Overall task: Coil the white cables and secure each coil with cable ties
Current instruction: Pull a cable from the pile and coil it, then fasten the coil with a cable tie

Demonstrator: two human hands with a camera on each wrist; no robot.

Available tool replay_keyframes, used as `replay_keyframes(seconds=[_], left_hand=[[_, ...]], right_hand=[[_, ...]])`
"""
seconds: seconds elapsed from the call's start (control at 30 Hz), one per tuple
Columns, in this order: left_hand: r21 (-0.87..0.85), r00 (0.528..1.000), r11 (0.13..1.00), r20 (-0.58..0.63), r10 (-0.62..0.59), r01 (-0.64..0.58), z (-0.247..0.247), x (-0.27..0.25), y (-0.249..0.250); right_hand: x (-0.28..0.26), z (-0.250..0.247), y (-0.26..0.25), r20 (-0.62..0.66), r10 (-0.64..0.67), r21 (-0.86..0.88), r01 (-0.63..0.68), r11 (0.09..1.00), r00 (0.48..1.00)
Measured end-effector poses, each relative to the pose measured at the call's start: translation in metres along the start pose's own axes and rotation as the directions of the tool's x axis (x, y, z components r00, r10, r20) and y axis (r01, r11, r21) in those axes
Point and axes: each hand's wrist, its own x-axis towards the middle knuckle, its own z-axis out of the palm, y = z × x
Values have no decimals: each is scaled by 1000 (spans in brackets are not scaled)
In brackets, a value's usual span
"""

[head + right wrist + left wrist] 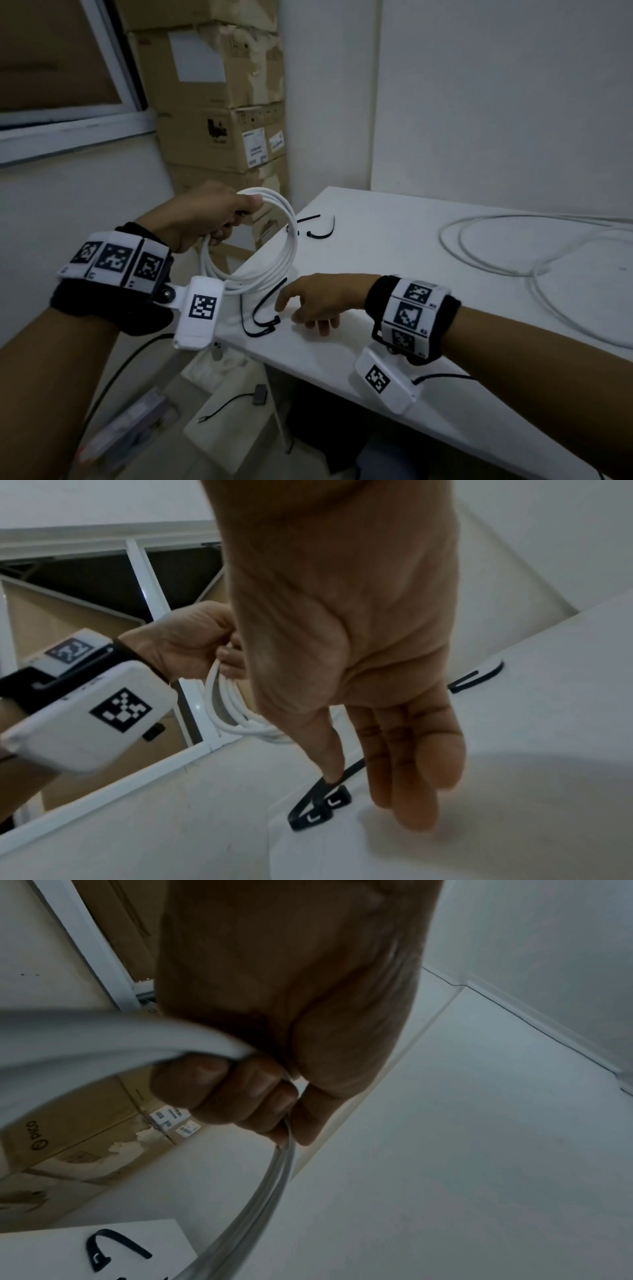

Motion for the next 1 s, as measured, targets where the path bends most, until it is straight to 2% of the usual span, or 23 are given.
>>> replay_keyframes(seconds=[0.33,0.47,0.6,0.77,0.9,1.0], left_hand=[[-44,1000,999,13,8,-8,4,4,-8],[-65,999,998,22,23,-22,8,5,-6],[-83,999,996,20,33,-31,13,7,-1],[-111,996,991,45,75,-70,34,10,13],[-141,986,983,103,131,-116,74,11,31],[-173,972,975,163,167,-139,115,13,53]], right_hand=[[19,11,-17,-95,-60,-282,31,959,994],[19,13,-14,-139,-78,-285,35,958,987],[6,4,4,-178,-16,-208,-22,978,984],[-42,-26,47,-332,73,-64,-100,993,940],[-108,-42,72,-451,86,62,-65,996,888],[-166,-42,83,-527,85,82,-49,995,846]])
